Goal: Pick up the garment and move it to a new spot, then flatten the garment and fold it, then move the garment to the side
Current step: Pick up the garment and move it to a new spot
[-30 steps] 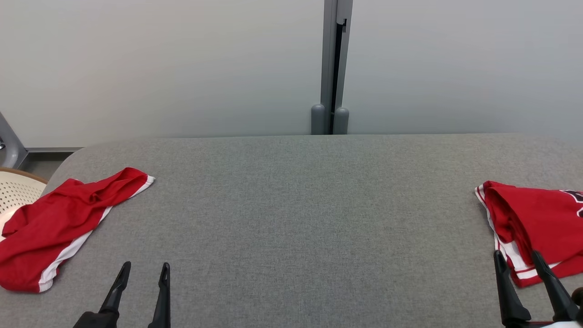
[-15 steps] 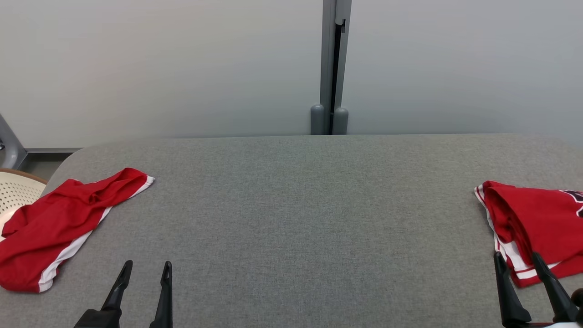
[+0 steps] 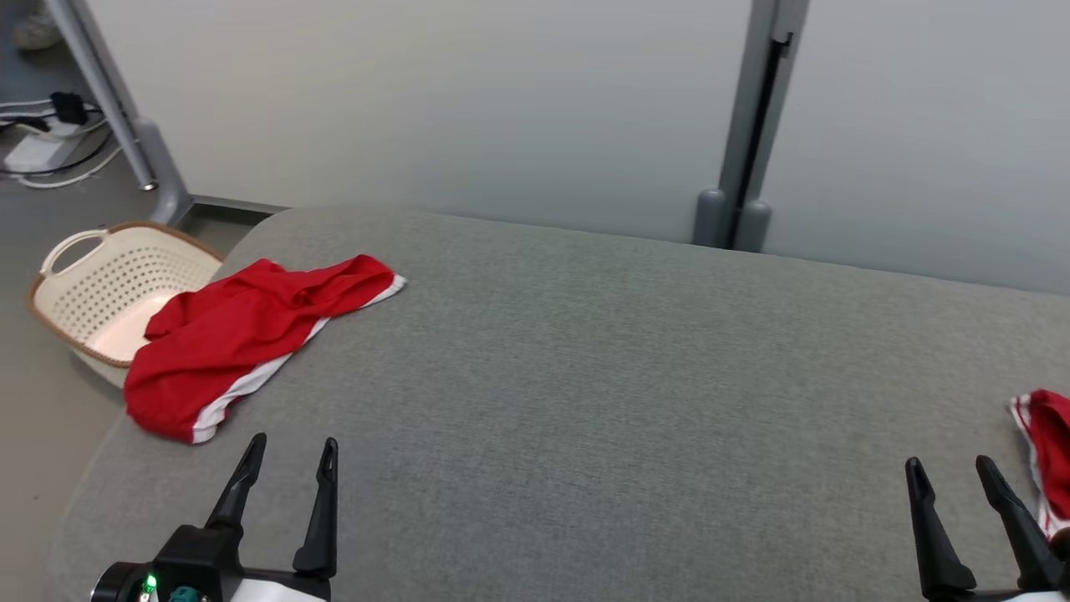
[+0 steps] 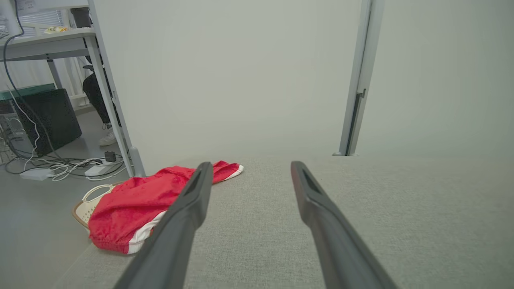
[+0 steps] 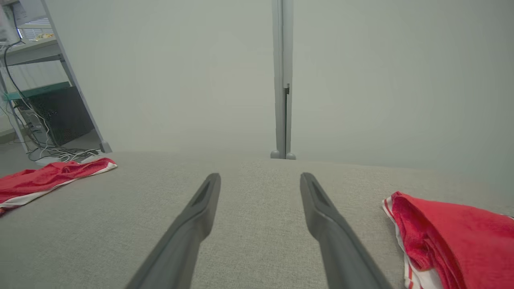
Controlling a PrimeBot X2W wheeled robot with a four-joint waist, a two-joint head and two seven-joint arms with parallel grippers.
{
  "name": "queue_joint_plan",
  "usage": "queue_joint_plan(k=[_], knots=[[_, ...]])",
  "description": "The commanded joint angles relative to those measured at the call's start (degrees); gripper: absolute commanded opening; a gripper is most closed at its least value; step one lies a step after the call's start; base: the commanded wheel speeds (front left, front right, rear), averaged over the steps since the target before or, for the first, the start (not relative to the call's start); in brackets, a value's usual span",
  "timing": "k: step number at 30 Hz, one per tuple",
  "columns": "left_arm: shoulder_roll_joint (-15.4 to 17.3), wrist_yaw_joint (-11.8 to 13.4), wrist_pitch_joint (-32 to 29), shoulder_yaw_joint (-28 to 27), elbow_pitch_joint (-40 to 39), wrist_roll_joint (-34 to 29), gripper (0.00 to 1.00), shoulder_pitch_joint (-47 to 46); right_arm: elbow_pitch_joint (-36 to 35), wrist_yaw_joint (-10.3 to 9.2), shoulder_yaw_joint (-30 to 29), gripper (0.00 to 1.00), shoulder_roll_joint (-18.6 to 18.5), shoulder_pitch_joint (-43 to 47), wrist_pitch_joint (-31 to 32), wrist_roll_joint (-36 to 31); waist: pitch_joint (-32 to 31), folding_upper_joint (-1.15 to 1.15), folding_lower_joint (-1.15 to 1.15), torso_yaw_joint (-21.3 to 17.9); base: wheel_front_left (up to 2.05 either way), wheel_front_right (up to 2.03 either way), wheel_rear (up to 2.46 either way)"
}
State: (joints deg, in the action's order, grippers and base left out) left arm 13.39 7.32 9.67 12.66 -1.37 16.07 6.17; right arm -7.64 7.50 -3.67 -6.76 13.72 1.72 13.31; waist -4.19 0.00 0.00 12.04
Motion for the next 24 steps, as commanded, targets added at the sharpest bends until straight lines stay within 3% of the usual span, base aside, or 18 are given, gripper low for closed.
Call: queue_joint_plan(k=[1,7,13,24], knots=[[0.29,-0.24,0.26,0.06,0.44,0.05,1.0,-1.04,-0.34,-0.03,0.27,1.0,-0.01,0.15,0.23,-0.47,0.51,0.0,0.0,5.4,0.0,0.0,0.0],[1.26,-0.28,0.91,-0.55,1.67,0.35,1.0,-0.95,-0.82,-0.03,1.7,1.0,0.45,-0.61,0.31,-0.88,0.48,0.0,0.0,10.92,0.0,0.0,0.0],[1.72,0.17,1.38,-1.07,1.78,0.6,1.0,-0.75,-0.53,-0.03,2.11,1.0,0.66,-1.25,0.31,-1.14,0.53,0.0,0.0,13.3,0.0,0.0,0.0],[0.96,-0.19,2.6,-1.52,2.42,1.92,1.0,-3.77,-1.85,-0.03,1.97,1.0,-0.4,-3.17,1.23,-0.66,4.77,0.0,0.0,12.68,0.0,0.0,0.0]])
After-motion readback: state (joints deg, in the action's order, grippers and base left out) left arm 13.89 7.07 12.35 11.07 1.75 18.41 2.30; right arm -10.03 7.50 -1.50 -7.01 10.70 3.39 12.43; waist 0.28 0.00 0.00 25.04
